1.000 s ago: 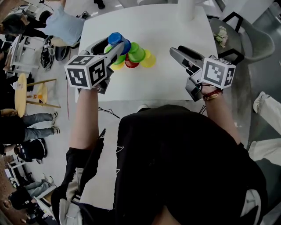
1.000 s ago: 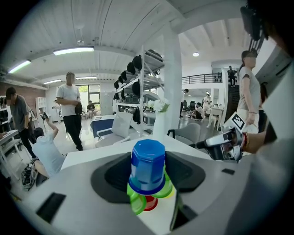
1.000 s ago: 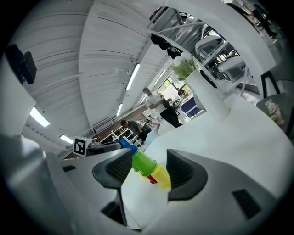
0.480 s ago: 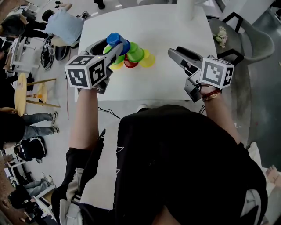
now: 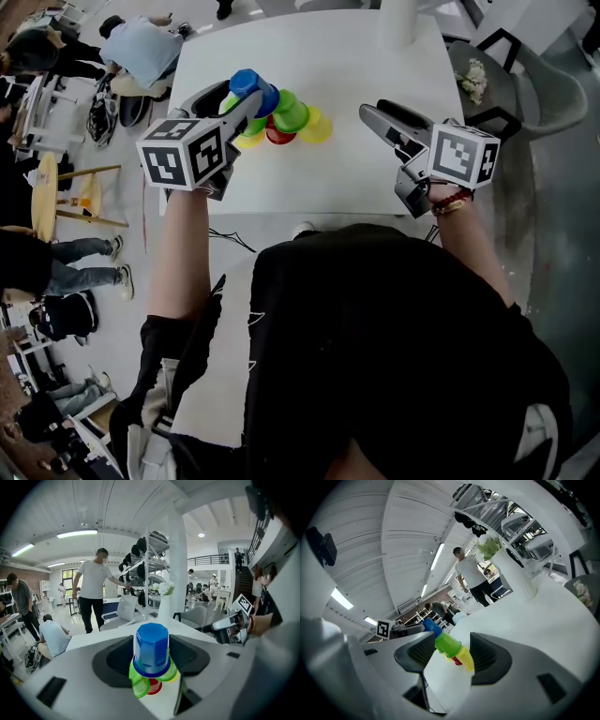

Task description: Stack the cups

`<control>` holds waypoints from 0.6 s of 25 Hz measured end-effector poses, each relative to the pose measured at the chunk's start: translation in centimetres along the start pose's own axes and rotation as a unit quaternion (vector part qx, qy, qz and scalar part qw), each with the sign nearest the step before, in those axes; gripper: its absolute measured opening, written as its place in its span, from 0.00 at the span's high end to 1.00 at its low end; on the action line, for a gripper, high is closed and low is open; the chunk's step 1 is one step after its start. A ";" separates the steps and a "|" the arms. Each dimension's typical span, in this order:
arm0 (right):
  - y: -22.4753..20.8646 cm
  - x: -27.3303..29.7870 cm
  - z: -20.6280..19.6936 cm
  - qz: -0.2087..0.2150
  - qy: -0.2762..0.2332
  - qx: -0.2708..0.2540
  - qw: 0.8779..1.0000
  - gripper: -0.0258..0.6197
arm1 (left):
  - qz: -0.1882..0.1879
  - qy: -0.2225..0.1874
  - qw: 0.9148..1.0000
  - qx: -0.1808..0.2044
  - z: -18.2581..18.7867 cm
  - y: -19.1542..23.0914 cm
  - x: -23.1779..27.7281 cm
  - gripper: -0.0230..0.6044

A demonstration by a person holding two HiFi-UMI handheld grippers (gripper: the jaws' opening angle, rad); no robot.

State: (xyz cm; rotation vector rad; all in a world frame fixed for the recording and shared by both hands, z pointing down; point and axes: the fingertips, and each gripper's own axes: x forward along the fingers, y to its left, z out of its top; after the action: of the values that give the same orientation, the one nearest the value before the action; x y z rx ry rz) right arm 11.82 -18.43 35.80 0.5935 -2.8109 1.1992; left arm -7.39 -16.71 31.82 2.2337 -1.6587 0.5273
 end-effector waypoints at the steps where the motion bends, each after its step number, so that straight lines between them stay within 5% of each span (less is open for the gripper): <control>1: 0.0 0.0 0.0 0.000 0.001 0.000 1.000 0.59 | 0.001 -0.001 1.000 -0.001 0.0 0.0 0.0 0.57; 15: 0.3 -0.2 0.4 -0.004 -0.001 -0.009 1.000 0.59 | 0.005 -0.052 0.998 -0.033 0.6 0.1 -2.5 0.55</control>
State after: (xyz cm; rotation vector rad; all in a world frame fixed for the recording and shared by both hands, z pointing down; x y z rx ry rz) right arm 11.92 -18.41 35.27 0.6030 -2.8153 1.1713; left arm -8.04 -14.91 30.10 2.2418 -1.7116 0.3575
